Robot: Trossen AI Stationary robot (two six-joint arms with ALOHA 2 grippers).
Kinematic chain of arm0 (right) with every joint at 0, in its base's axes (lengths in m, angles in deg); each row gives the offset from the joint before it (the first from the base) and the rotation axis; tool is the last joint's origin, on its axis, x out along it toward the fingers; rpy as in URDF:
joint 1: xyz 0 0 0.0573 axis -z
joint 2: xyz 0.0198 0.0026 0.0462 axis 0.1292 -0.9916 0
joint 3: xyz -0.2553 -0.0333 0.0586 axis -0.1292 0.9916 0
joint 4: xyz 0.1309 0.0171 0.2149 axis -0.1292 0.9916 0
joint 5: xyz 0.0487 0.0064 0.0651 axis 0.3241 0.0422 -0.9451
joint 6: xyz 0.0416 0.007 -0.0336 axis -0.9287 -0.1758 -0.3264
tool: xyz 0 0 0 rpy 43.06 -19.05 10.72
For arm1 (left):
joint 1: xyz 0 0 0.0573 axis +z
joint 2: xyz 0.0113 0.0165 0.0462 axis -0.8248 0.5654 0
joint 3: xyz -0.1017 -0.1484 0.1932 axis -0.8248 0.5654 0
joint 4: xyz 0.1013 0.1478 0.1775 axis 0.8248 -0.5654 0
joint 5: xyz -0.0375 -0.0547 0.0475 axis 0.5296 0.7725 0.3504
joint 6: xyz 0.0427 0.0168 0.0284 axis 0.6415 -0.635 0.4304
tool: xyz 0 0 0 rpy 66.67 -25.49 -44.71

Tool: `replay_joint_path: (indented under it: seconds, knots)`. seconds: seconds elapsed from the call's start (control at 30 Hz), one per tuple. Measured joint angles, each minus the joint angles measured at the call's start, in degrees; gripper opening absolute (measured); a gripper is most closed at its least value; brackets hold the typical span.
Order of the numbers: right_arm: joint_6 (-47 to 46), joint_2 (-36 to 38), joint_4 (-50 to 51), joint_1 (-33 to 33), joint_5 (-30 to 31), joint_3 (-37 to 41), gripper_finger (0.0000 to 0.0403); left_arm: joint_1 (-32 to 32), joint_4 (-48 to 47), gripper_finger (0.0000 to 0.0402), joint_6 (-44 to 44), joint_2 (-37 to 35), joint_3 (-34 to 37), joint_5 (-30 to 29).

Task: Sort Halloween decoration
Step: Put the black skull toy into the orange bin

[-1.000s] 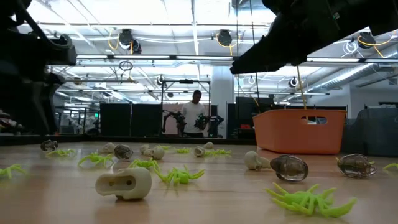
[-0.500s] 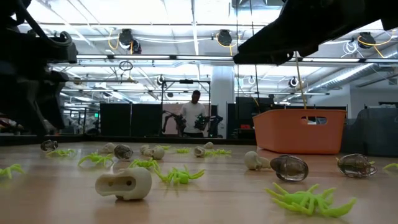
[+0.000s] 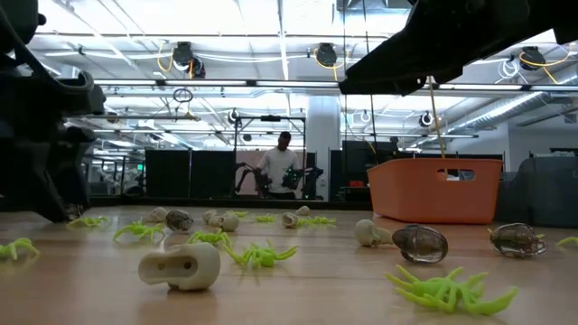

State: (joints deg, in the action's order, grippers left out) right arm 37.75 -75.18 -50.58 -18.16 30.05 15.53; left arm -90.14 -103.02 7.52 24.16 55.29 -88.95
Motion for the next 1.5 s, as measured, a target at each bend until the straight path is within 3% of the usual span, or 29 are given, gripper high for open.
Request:
replay_joint_path:
  seconds: [0.6,0.83,1.0,1.3,1.5]
  knots:
    - [-0.2,0.0,-0.5,0.0,0.0,0.0,0.0199,0.0,7.2,0.0053,3.5,-0.1,4.3,1.1]
    - [-0.4,0.0,-0.5,0.0,0.0,0.0,0.0199,0.0,9.0,0.0067,6.6,-0.1,3.7,-0.3]
    - [-0.5,0.0,-0.5,0.0,0.0,0.0,0.0199,0.2,8.9,0.0065,13.6,0.0,0.9,-3.0]
    - [-0.2,0.0,-0.5,0.0,-0.1,0.0,0.0199,0.1,9.7,0.0064,33.0,-0.1,-5.2,-9.6]
    - [0.2,0.0,-0.5,0.0,-0.1,0.0,0.0199,0.1,13.1,0.0064,50.5,-0.1,-7.2,-11.3]
